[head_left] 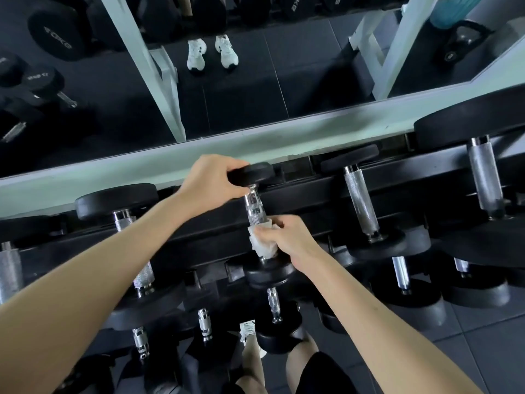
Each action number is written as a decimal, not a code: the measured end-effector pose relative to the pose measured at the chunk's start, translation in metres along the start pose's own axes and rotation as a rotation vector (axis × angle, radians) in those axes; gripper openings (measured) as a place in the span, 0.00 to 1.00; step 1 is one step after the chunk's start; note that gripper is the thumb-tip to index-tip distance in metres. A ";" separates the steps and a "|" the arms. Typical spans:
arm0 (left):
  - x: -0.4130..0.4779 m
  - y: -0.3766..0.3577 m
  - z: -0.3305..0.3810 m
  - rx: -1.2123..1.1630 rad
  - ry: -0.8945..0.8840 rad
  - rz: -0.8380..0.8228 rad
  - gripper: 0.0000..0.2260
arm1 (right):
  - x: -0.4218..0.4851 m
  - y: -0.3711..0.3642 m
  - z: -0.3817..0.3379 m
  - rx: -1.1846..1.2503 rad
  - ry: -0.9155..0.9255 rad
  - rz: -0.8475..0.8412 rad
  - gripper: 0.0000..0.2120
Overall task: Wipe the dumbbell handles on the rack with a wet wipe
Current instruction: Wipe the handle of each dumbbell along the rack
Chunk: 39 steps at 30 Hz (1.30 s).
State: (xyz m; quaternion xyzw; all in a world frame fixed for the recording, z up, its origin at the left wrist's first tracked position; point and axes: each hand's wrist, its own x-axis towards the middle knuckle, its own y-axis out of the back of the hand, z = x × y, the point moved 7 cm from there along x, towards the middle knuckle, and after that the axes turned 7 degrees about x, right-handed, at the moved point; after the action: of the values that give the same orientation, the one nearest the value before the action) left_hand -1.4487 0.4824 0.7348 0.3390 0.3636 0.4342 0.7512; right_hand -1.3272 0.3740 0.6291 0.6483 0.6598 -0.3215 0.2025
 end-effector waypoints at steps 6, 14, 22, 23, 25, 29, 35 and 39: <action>-0.005 -0.007 -0.017 -0.174 0.096 -0.020 0.25 | -0.004 0.001 0.001 -0.303 0.073 0.298 0.09; -0.013 -0.010 -0.029 -0.152 0.150 -0.020 0.15 | -0.016 -0.023 -0.004 -0.452 0.251 0.430 0.08; -0.017 -0.014 -0.048 -0.357 0.231 0.111 0.09 | -0.016 -0.026 -0.010 -0.258 0.276 0.441 0.04; -0.016 -0.014 -0.047 -0.356 0.230 0.114 0.08 | -0.018 -0.022 -0.010 -0.178 0.267 0.463 0.07; -0.016 -0.014 -0.046 -0.367 0.237 0.116 0.08 | -0.016 -0.018 -0.017 0.004 0.270 0.520 0.14; -0.017 -0.013 -0.046 -0.384 0.239 0.120 0.04 | 0.001 -0.032 -0.038 0.025 0.312 0.497 0.04; -0.017 -0.013 -0.044 -0.384 0.216 0.124 0.06 | -0.014 -0.023 -0.021 -0.267 0.239 0.561 0.18; -0.018 -0.013 -0.047 -0.392 0.212 0.137 0.06 | -0.020 -0.030 -0.014 -0.383 0.315 0.478 0.07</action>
State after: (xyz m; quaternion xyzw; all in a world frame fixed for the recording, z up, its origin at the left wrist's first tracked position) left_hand -1.4893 0.4698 0.7048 0.1628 0.3252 0.5797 0.7291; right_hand -1.3536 0.3705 0.6574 0.7765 0.5609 -0.0311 0.2855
